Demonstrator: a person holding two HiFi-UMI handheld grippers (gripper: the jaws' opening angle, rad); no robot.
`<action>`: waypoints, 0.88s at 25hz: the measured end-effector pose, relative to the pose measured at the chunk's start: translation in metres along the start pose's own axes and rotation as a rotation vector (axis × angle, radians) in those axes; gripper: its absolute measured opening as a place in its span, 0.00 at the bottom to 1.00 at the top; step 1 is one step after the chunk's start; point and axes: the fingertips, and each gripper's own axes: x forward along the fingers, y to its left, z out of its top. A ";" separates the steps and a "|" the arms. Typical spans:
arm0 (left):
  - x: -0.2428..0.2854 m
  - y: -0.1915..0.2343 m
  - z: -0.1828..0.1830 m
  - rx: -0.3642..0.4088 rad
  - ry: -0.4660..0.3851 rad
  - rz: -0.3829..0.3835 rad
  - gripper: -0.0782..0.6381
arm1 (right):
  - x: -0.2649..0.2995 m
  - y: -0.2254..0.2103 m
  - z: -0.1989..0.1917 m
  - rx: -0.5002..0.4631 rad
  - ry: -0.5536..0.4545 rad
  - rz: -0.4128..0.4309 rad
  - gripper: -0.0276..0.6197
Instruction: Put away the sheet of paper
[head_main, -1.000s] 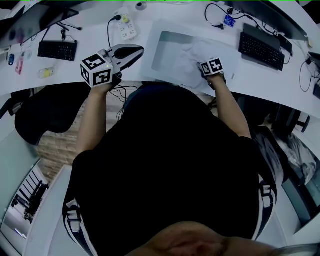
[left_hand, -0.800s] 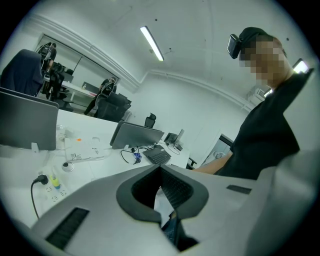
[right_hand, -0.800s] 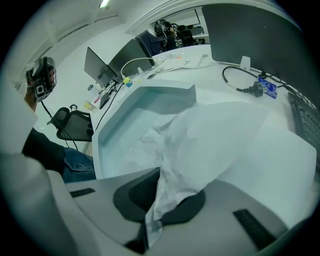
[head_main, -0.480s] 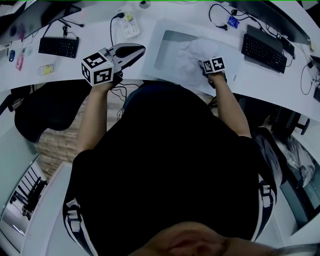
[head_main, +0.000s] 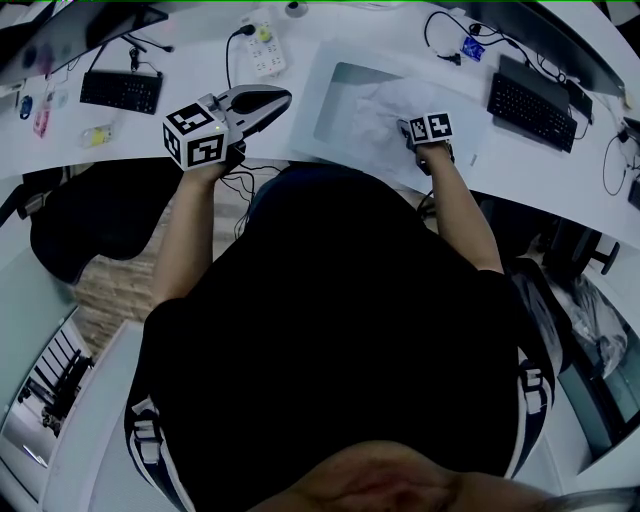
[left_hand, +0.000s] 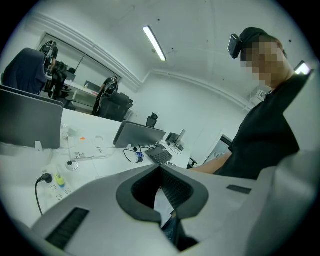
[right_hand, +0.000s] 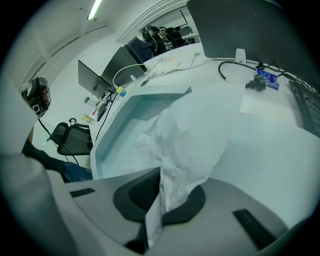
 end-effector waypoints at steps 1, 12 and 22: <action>0.000 0.001 0.000 -0.001 0.000 0.000 0.14 | 0.001 0.000 0.001 0.002 -0.001 0.001 0.07; -0.002 0.012 0.003 -0.002 0.008 -0.005 0.14 | 0.014 0.013 0.016 0.023 -0.014 0.032 0.07; 0.000 0.018 0.008 0.001 0.021 -0.020 0.14 | 0.020 0.024 0.021 0.066 -0.028 0.068 0.07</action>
